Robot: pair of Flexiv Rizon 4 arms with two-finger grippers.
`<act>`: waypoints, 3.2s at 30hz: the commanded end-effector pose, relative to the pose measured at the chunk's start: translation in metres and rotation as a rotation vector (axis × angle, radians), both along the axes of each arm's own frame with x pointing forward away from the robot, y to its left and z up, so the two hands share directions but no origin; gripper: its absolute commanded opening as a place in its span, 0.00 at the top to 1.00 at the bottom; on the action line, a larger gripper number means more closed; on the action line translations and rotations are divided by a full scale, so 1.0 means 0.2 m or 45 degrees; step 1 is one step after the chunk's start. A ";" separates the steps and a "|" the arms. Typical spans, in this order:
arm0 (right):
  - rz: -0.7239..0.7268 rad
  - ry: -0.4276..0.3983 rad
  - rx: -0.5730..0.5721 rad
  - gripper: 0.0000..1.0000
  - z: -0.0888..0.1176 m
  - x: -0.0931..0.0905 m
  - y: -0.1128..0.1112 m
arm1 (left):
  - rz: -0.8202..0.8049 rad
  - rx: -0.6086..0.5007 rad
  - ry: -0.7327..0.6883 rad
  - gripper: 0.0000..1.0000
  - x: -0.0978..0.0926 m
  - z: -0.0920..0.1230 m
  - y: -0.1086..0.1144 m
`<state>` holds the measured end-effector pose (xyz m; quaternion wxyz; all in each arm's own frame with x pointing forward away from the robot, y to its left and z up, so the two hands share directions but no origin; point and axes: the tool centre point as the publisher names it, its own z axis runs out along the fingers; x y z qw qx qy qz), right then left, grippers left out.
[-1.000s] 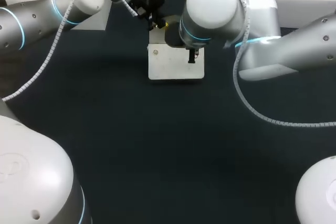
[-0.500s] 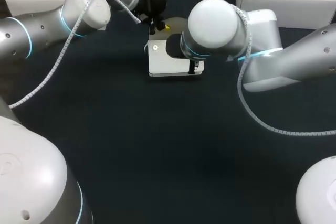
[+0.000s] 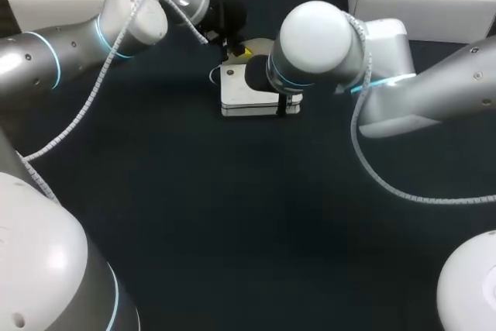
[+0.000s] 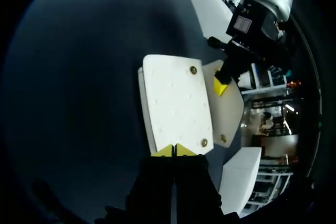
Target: Pick up the bag, open it, inspect its contents, close it, and place it on the opposite side
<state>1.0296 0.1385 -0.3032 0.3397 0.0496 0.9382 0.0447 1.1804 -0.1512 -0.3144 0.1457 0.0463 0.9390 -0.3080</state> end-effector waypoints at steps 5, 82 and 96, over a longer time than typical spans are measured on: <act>-0.002 0.005 -0.003 1.00 0.00 0.02 0.01 | -0.012 -0.003 0.014 1.00 0.04 0.00 0.00; -0.008 -0.167 0.069 0.78 -0.32 0.18 0.01 | -0.199 0.011 -0.037 1.00 0.10 -0.13 0.04; -0.009 -0.174 0.074 1.00 -0.31 0.17 0.01 | -0.233 -0.007 -0.128 1.00 0.05 -0.12 0.05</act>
